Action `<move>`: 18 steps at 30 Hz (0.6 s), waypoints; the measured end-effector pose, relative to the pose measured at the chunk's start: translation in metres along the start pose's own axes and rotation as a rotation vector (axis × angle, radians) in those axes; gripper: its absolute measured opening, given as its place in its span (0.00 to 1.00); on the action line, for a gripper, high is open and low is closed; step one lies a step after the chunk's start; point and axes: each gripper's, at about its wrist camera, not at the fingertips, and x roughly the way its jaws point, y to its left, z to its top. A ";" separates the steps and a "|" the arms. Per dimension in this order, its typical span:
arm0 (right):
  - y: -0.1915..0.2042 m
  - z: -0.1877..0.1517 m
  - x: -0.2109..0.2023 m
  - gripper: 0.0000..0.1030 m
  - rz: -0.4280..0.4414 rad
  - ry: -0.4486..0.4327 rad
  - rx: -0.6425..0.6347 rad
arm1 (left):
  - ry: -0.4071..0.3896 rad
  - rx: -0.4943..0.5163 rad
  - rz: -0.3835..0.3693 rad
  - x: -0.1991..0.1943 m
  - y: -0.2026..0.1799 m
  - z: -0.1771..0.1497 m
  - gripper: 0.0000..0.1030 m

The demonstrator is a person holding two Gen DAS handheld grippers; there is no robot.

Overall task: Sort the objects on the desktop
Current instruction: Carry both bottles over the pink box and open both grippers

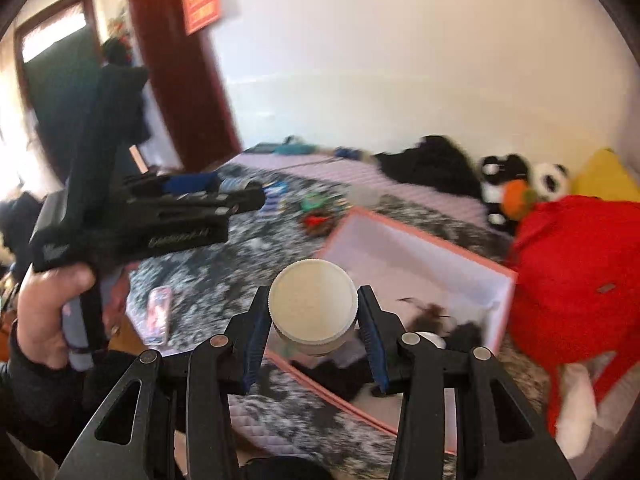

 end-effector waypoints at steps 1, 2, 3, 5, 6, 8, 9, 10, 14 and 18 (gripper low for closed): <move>-0.008 -0.001 -0.006 0.44 -0.021 -0.009 0.011 | 0.004 0.012 -0.011 0.004 -0.010 0.001 0.63; -0.016 -0.001 -0.009 0.44 -0.039 -0.015 0.021 | 0.011 0.025 -0.018 0.008 -0.020 0.002 0.63; -0.023 -0.001 -0.012 0.44 -0.055 -0.020 0.029 | 0.018 0.039 -0.024 0.013 -0.030 0.003 0.63; -0.039 -0.002 -0.013 0.44 -0.086 -0.024 0.051 | 0.041 0.059 -0.032 0.028 -0.043 0.003 0.63; -0.046 -0.002 -0.012 0.44 -0.093 -0.023 0.060 | 0.054 0.068 -0.037 0.037 -0.050 0.003 0.63; -0.059 -0.004 -0.007 0.44 -0.108 -0.017 0.077 | 0.075 0.075 -0.041 0.050 -0.057 0.002 0.63; -0.067 -0.004 0.000 0.44 -0.112 -0.011 0.086 | 0.086 0.078 -0.043 0.056 -0.060 0.001 0.63; -0.074 -0.005 0.007 0.44 -0.116 -0.004 0.094 | 0.097 0.081 -0.042 0.064 -0.062 0.000 0.63; -0.094 -0.008 0.033 0.44 -0.120 0.030 0.125 | 0.135 0.085 -0.038 0.090 -0.065 -0.005 0.63; -0.108 -0.011 0.060 0.44 -0.115 0.062 0.159 | 0.164 0.078 -0.033 0.108 -0.064 -0.009 0.63</move>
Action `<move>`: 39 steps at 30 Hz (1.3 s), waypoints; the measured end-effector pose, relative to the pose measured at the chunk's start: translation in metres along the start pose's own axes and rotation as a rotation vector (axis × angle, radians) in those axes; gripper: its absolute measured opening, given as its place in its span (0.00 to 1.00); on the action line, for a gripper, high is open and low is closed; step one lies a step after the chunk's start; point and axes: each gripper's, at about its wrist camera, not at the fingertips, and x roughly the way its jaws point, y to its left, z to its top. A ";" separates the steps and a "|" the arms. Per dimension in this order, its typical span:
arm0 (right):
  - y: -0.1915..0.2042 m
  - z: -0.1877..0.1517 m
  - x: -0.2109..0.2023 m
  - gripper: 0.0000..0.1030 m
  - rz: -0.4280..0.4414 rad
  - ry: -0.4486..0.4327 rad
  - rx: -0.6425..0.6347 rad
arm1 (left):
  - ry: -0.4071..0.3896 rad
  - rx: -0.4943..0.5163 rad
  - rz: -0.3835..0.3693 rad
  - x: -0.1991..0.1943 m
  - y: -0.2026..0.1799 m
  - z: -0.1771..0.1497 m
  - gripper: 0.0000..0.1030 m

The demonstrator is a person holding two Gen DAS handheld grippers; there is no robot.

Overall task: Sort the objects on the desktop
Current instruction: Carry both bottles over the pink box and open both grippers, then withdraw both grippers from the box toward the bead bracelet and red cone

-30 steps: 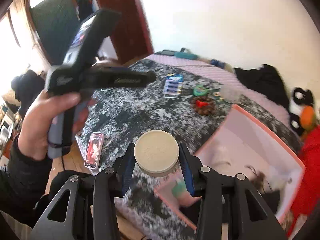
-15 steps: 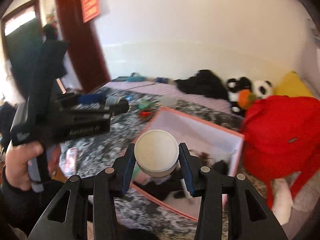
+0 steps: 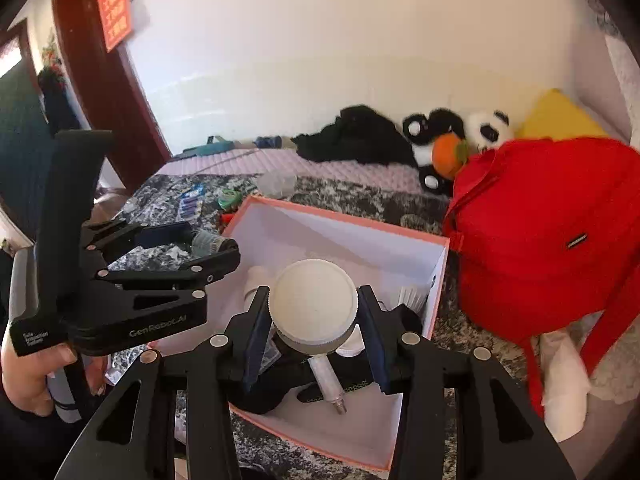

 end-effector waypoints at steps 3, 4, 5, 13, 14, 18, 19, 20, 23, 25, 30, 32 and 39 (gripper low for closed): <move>-0.003 -0.001 0.016 0.45 -0.034 0.014 0.010 | 0.029 -0.015 -0.002 0.010 0.002 -0.001 0.75; -0.004 -0.001 0.021 0.49 -0.061 0.015 0.013 | 0.024 -0.023 0.008 0.010 0.003 -0.001 0.88; -0.005 0.000 0.023 0.68 -0.092 0.009 0.019 | 0.019 -0.030 0.019 0.010 0.004 0.000 0.92; -0.003 0.008 0.012 0.81 -0.121 -0.067 0.053 | -0.039 -0.049 0.031 -0.006 0.010 0.002 0.93; -0.001 0.009 0.011 0.81 -0.119 -0.065 0.047 | -0.042 -0.048 0.031 -0.008 0.010 0.002 0.93; 0.007 0.008 0.009 0.81 -0.111 -0.056 0.032 | -0.053 -0.045 0.028 -0.017 0.011 0.001 0.93; 0.009 0.008 0.008 0.81 -0.111 -0.055 0.030 | -0.057 -0.044 0.030 -0.021 0.012 0.001 0.93; 0.012 0.007 0.006 0.81 -0.112 -0.054 0.027 | -0.063 -0.044 0.031 -0.024 0.013 0.000 0.93; 0.018 0.006 0.001 0.81 -0.107 -0.055 0.019 | -0.080 -0.044 0.038 -0.035 0.015 -0.003 0.93; 0.024 0.006 -0.004 0.82 -0.108 -0.060 0.012 | -0.091 -0.048 0.042 -0.044 0.019 -0.005 0.93; 0.045 0.006 -0.018 0.82 -0.102 -0.076 -0.019 | -0.128 -0.063 0.051 -0.069 0.032 -0.013 0.93; 0.055 0.006 -0.022 0.83 -0.098 -0.082 -0.035 | -0.142 -0.069 0.054 -0.079 0.039 -0.018 0.93; 0.103 0.006 -0.023 0.84 -0.062 -0.094 -0.090 | -0.171 -0.136 0.104 -0.102 0.100 -0.055 0.93</move>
